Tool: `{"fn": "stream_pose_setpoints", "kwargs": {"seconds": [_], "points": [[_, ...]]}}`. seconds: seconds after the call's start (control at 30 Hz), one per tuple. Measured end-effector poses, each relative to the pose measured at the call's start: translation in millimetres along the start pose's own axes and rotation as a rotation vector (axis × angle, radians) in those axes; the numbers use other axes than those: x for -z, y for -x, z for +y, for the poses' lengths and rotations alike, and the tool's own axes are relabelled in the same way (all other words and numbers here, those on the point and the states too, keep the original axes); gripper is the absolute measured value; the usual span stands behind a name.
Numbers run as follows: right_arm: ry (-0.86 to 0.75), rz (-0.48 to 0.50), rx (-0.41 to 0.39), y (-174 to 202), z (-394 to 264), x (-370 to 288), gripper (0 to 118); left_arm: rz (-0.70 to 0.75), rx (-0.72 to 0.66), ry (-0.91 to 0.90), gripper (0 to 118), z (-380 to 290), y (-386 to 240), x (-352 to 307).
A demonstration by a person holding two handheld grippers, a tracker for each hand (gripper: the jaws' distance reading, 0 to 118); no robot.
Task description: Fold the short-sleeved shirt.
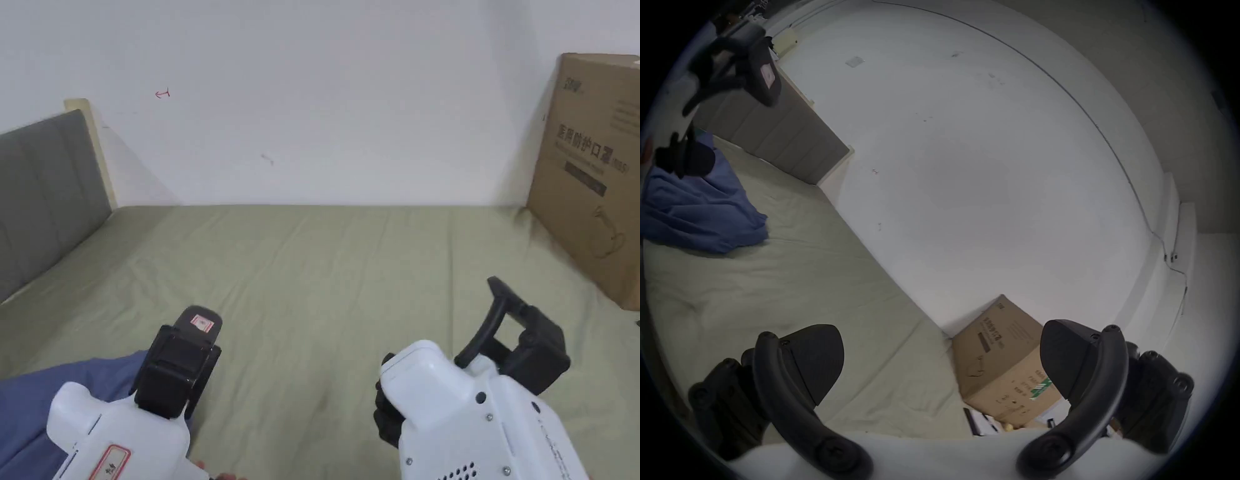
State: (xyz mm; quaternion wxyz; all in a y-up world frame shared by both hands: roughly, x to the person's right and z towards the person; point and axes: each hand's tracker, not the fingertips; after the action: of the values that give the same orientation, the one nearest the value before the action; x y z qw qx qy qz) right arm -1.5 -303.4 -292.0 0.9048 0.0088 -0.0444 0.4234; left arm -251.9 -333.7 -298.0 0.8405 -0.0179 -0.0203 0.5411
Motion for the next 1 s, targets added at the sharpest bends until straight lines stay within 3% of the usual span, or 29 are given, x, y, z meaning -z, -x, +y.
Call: {"fn": "stream_pose_setpoints", "kwargs": {"seconds": [0.07, 0.13, 0.27, 0.3, 0.33, 0.37, 0.47, 0.63, 0.73, 0.83, 0.87, 0.9, 0.93, 0.97, 1.0], "points": [[0.002, 0.034, 0.077, -3.0, 0.7, 0.5, 118, 0.076, 0.216, -0.002, 118, 0.7, -10.4, 1.9], [-0.01, 0.012, 0.244, -14.4, -0.2, 1.1, 118, 0.089, 0.457, -0.033, 118, 0.0, -31.1, 2.5], [0.05, -0.033, 0.8, -44.5, -13.6, 6.0, 118, 0.052, 0.96, -0.114, 118, -8.3, -73.3, 1.6], [0.085, -0.023, 0.892, -47.1, -20.1, 6.4, 118, 0.026, 1.046, -0.12, 118, -12.0, -79.5, 0.9], [0.088, -0.021, 0.934, -47.0, -26.7, 7.1, 118, -0.003, 1.111, -0.099, 118, -15.1, -82.7, 0.2], [0.106, -0.041, 0.944, -47.8, -30.2, 8.7, 118, -0.029, 1.177, -0.07, 118, -19.0, -85.8, -0.2], [0.141, -0.123, 0.829, -41.7, -35.6, 8.0, 118, 0.013, 1.261, -0.028, 118, -30.9, -82.4, 0.2], [0.114, -0.069, 0.858, -47.4, -32.5, 6.3, 118, -0.005, 1.086, 0.017, 118, -23.2, -74.7, 4.5], [0.083, -0.088, 0.79, -48.3, -27.7, 3.7, 118, -0.005, 1.094, 0.008, 118, -17.7, -76.9, 5.5], [0.073, -0.093, 0.778, -48.7, -22.6, 0.3, 112, 0.02, 1.118, 0.038, 116, -16.6, -80.9, 5.2], [0.07, -0.085, 0.778, -49.7, -21.3, -0.5, 102, 0.024, 1.114, 0.036, 110, -16.8, -80.0, 4.8], [0.066, -0.08, 0.779, -49.4, -19.7, -1.1, 84, 0.005, 1.112, 0.02, 90, -16.4, -77.7, 2.4], [0.067, -0.08, 0.781, -48.8, -18.1, -0.8, 45, 0.004, 1.109, -0.006, 42, -16.8, -77.3, 0.7], [0.068, -0.077, 0.787, -48.3, -17.7, -0.8, 21, 0.03, 1.107, -0.032, 8, -16.6, -77.1, 1.9], [0.065, -0.079, 0.801, -47.1, -17.4, -1.0, 10, 0.04, 1.107, -0.034, 2, -15.7, -76.6, 3.1]]}}
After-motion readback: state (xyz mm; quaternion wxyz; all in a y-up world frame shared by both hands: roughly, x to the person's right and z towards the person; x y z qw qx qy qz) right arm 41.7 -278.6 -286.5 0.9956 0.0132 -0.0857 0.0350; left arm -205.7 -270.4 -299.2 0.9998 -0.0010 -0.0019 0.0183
